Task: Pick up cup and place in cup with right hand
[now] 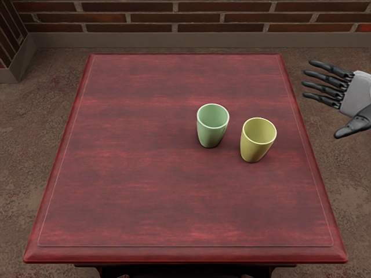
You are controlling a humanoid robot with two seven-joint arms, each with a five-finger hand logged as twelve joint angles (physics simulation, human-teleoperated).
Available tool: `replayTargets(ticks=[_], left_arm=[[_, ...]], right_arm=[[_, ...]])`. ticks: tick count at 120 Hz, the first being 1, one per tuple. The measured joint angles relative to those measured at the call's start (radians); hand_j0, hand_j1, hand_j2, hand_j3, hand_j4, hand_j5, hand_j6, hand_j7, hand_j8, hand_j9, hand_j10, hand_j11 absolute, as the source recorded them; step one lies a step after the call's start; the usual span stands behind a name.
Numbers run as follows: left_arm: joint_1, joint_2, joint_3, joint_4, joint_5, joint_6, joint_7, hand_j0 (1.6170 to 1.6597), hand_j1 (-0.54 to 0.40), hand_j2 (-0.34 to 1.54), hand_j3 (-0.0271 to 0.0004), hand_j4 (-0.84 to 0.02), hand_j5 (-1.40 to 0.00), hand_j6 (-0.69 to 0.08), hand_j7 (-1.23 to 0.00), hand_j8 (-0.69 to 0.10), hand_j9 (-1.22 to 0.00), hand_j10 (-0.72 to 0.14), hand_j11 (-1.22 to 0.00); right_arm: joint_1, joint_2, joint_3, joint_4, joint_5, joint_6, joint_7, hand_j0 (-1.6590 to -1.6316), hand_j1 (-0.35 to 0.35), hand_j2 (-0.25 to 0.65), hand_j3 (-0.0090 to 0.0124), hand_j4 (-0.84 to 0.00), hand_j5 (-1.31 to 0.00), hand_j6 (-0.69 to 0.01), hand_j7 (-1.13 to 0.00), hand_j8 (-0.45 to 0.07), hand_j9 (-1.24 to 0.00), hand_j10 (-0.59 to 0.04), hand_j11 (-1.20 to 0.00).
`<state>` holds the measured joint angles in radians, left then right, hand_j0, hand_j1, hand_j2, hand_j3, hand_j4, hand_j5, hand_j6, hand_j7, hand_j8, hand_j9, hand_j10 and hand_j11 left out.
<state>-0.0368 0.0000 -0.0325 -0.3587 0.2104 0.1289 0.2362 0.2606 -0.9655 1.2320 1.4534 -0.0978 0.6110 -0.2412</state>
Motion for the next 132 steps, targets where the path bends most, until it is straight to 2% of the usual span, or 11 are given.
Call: replayTargets(ticks=[18,27,35,48,59,63,74,82,88,104,132], left_arm=[[0.0,0.0,0.0,0.0,0.0,0.0,0.0,1.6581,0.349,0.0,-0.0001,0.0,0.0,0.0,0.0,0.0,0.0,0.0,0.0],[0.0,0.0,0.0,0.0,0.0,0.0,0.0,1.6581,0.349,0.0,-0.0001,0.0,0.0,0.0,0.0,0.0,0.0,0.0,0.0],[0.0,0.0,0.0,0.0,0.0,0.0,0.0,1.6581,0.349,0.0,-0.0001,0.0,0.0,0.0,0.0,0.0,0.0,0.0,0.0],[0.0,0.0,0.0,0.0,0.0,0.0,0.0,1.6581,0.349,0.0,-0.0001,0.0,0.0,0.0,0.0,0.0,0.0,0.0,0.0],[0.0,0.0,0.0,0.0,0.0,0.0,0.0,1.6581,0.349,0.0,-0.0001,0.0,0.0,0.0,0.0,0.0,0.0,0.0,0.0],[0.0,0.0,0.0,0.0,0.0,0.0,0.0,1.6581,0.349,0.0,-0.0001,0.0,0.0,0.0,0.0,0.0,0.0,0.0,0.0],[0.0,0.0,0.0,0.0,0.0,0.0,0.0,1.6581,0.349,0.0,-0.0001,0.0,0.0,0.0,0.0,0.0,0.0,0.0,0.0],[0.0,0.0,0.0,0.0,0.0,0.0,0.0,1.6581,0.349,0.0,-0.0001,0.0,0.0,0.0,0.0,0.0,0.0,0.0,0.0],[0.0,0.0,0.0,0.0,0.0,0.0,0.0,1.6581,0.349,0.0,0.0,0.0,0.0,0.0,0.0,0.0,0.0,0.0,0.0],[0.0,0.0,0.0,0.0,0.0,0.0,0.0,1.6581,0.349,0.0,0.0,0.0,0.0,0.0,0.0,0.0,0.0,0.0,0.0],[0.0,0.0,0.0,0.0,0.0,0.0,0.0,1.6581,0.349,0.0,0.0,0.0,0.0,0.0,0.0,0.0,0.0,0.0,0.0]], right_arm=[[0.007,0.001,-0.008,-0.009,0.005,0.0,-0.002,-1.6581,-0.349,0.002,0.0,0.0,0.0,0.002,0.0,0.001,0.0,0.001,0.0],[0.052,0.004,-0.054,-0.01,0.001,0.0,-0.005,-1.6581,-0.349,0.002,0.0,0.0,0.0,0.002,0.0,0.002,0.0,0.001,0.0],[0.173,0.003,-0.174,-0.01,-0.012,0.0,-0.007,-1.658,-0.349,0.002,0.0,0.0,0.0,0.002,0.0,0.002,0.0,0.001,0.0],[0.452,0.008,-0.442,-0.002,-0.074,-0.005,-0.008,-1.6581,-0.349,0.002,0.0,0.0,0.0,0.002,0.0,0.001,0.0,0.001,0.0],[0.606,0.047,-0.552,0.017,-0.154,-0.073,-0.013,-1.6581,-0.349,0.002,0.0,0.0,0.0,0.001,0.0,0.001,0.0,0.001,0.0],[0.656,0.077,-0.576,0.023,-0.19,-0.108,-0.041,-1.6581,-0.349,0.002,0.0,0.0,0.0,0.001,0.0,0.001,0.0,0.0,0.0],[0.778,0.172,-0.63,0.045,-0.265,-0.214,-0.194,-1.6581,-0.349,0.001,0.0,0.0,0.0,0.0,0.0,0.0,0.0,0.0,0.0],[0.855,0.213,-0.675,0.097,-0.337,-0.316,-0.271,-1.6581,-0.349,0.001,0.0,-0.001,0.0,-0.001,0.0,0.0,0.0,0.0,0.0],[0.894,0.24,-0.704,0.145,-0.392,-0.408,-0.309,-1.6581,-0.349,0.001,0.0,-0.001,0.0,-0.001,0.0,-0.001,0.0,0.0,0.0],[0.929,0.295,-0.808,0.248,-0.499,-0.637,-0.353,-1.6581,-0.349,0.001,0.0,-0.001,0.0,-0.002,0.0,-0.001,0.0,-0.001,0.0],[0.912,0.399,-0.972,0.283,-0.68,-0.945,-0.368,-1.6581,-0.349,0.001,0.0,-0.001,0.0,-0.002,0.0,-0.001,0.0,-0.001,0.0]])
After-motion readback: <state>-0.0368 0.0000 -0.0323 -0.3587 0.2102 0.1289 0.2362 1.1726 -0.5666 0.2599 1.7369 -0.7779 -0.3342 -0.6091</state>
